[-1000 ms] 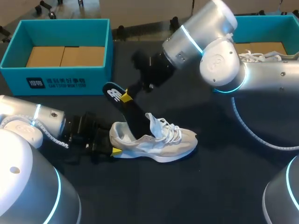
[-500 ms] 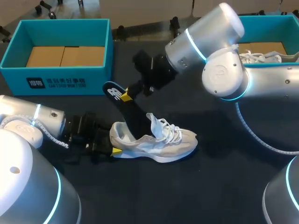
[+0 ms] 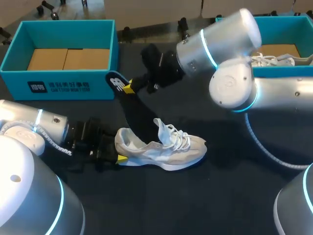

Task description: Take the shoe out of the shoebox, open the shoe tongue, remove and reinsert the insole, then place the shoe into the shoebox

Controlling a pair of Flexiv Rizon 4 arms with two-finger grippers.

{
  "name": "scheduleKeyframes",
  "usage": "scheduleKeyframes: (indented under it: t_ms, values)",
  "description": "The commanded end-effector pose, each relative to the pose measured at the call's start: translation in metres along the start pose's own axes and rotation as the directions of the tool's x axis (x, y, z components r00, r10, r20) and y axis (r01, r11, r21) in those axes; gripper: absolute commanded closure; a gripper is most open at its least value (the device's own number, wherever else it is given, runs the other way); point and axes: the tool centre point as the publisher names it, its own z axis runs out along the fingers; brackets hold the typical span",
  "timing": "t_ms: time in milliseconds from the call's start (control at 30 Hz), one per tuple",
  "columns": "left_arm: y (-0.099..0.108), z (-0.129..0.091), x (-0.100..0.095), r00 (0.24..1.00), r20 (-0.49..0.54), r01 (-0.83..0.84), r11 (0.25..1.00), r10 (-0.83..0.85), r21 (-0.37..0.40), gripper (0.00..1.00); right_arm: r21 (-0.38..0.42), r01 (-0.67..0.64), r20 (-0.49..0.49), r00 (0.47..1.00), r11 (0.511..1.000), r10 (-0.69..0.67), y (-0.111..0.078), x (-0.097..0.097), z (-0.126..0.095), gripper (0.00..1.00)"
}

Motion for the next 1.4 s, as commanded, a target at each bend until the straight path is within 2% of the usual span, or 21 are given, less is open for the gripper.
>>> scheduleKeyframes:
  t_ms: [33,167,433,833,1133,1400]
  values:
    - [0.001,0.000,-0.001,1.000,-0.002,0.001,1.000,-0.001,-0.003,1.00,-0.119,0.008,0.064,0.998,0.993,-0.001,-0.002,0.002,0.004,1.00]
    - [0.001,0.000,-0.001,1.000,-0.002,0.001,1.000,-0.001,-0.003,1.00,-0.177,0.037,0.116,0.993,0.984,-0.016,0.007,-0.003,-0.005,1.00]
    - [0.001,0.000,-0.001,1.000,-0.002,0.001,1.000,-0.001,-0.003,1.00,-0.198,0.069,0.104,0.993,0.978,-0.049,0.033,-0.008,-0.023,1.00]
    - [0.001,0.000,-0.001,1.000,-0.002,0.001,1.000,-0.001,-0.003,1.00,-0.217,0.049,-0.028,0.998,0.975,-0.056,0.066,-0.005,-0.054,1.00]
    - [0.001,0.000,-0.001,1.000,-0.002,0.001,1.000,-0.001,-0.003,1.00,-0.266,0.009,-0.075,0.997,0.964,-0.030,0.091,0.005,-0.084,1.00]
    - [0.001,0.000,-0.001,1.000,-0.002,0.001,1.000,-0.001,-0.003,1.00,-0.288,-0.098,-0.220,0.975,0.953,0.034,0.106,0.017,-0.102,1.00]
